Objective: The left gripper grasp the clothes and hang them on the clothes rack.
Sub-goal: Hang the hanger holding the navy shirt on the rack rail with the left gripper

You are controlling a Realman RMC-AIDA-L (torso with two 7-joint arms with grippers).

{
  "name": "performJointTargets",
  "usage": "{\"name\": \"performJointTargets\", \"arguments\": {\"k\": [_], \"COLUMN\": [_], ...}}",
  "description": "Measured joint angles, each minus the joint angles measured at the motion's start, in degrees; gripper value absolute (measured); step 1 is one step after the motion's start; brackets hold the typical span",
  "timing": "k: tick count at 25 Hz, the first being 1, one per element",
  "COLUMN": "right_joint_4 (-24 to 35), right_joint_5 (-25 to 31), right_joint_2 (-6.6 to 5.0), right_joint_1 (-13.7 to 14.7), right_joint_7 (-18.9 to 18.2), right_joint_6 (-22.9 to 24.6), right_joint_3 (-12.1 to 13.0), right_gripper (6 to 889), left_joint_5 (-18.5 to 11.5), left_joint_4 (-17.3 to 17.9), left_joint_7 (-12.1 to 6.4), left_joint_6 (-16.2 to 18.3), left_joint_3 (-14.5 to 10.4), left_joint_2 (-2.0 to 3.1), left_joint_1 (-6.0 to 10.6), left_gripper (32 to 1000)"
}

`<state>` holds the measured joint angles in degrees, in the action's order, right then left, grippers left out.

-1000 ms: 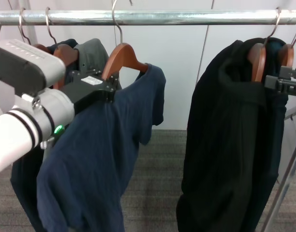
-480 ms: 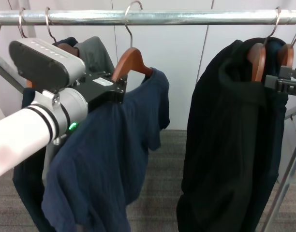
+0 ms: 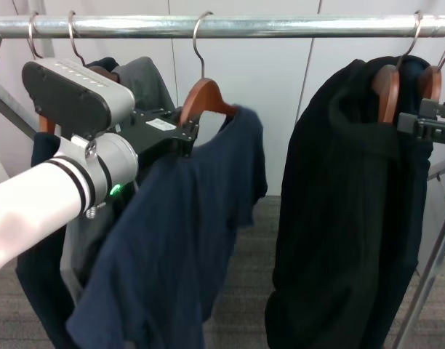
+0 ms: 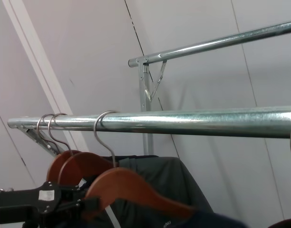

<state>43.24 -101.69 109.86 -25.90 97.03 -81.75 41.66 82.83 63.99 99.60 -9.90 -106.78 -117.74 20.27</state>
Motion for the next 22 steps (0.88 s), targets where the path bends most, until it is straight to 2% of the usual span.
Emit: {"name": "performJointTargets", "arguments": {"k": [2, 5, 7, 8, 9, 10, 11, 12, 14, 16, 17, 19, 21, 22], "right_joint_4": [-0.3, -0.7, -0.7, -0.7, -0.7, -0.8, -1.0, -1.3, -2.0, -2.3, -2.3, -2.3, -2.3, -2.3], "right_joint_5": [0.0, 0.0, 0.0, 0.0, 0.0, 0.0, 0.0, 0.0, 0.0, 0.0, 0.0, 0.0, 0.0, 0.0], "right_joint_2": [0.0, -0.04, -0.06, -0.07, -0.07, -0.07, -0.06, -0.05, -0.02, -0.02, -0.01, -0.01, 0.0, 0.0], "right_joint_1": [0.0, 0.0, 0.0, 0.0, 0.0, 0.0, 0.1, 0.1, 0.1, 0.1, 0.1, 0.1, 0.0, 0.0], "right_joint_7": [0.0, 0.0, -0.1, -0.1, -0.2, -0.3, -0.4, -0.5, -0.7, -0.8, -0.8, -0.8, -0.8, -0.8], "right_joint_6": [0.0, 0.0, 0.0, 0.0, 0.0, 0.0, 0.0, 0.0, 0.0, -0.1, -0.1, -0.1, -0.3, -0.4], "right_joint_3": [0.0, 0.0, 0.0, 0.0, 0.0, 0.0, 0.0, 0.0, 0.0, 0.0, 0.0, 0.0, 0.0, 0.0], "right_gripper": [818, 818, 818, 818, 818, 818, 818, 818, 818, 818, 818, 818, 818, 818], "left_joint_5": [-0.3, -0.7, -0.7, -0.7, -0.7, -0.7, -0.7, -0.7, -0.7, -0.7, -1.0, -1.4, -2.0, -2.1], "left_joint_4": [0.0, 1.2, 3.3, 4.8, 4.8, 8.3, 10.2, 11.0, 13.3, 14.4, 14.6, 14.3, 13.0, 12.0], "left_joint_7": [0.15, 0.28, 0.41, 0.42, 0.42, 0.37, 0.32, 0.28, 0.06, -0.09, -0.15, -0.34, -1.08, -1.61], "left_joint_6": [-0.5, -3.0, -5.1, -7.0, -7.0, -11.8, -14.7, -16.4, -22.3, -28.8, -34.6, -41.5, -50.7, -53.8], "left_joint_3": [0.0, 0.4, 1.7, 2.7, 2.7, 5.5, 7.1, 8.0, 11.3, 15.0, 18.3, 22.5, 28.4, 30.8], "left_joint_2": [0.1, 0.22, 0.25, 0.26, 0.26, 0.27, 0.29, 0.32, 0.37, 0.39, 0.41, 0.44, 0.46, 0.45], "left_joint_1": [-0.01, -0.53, -1.97, -3.23, -3.23, -6.12, -7.96, -8.87, -11.55, -13.5, -14.48, -15.33, -16.19, -16.31], "left_gripper": [207, 260, 296, 313, 331, 349, 390, 430, 512, 593, 606, 631, 656, 656]}}
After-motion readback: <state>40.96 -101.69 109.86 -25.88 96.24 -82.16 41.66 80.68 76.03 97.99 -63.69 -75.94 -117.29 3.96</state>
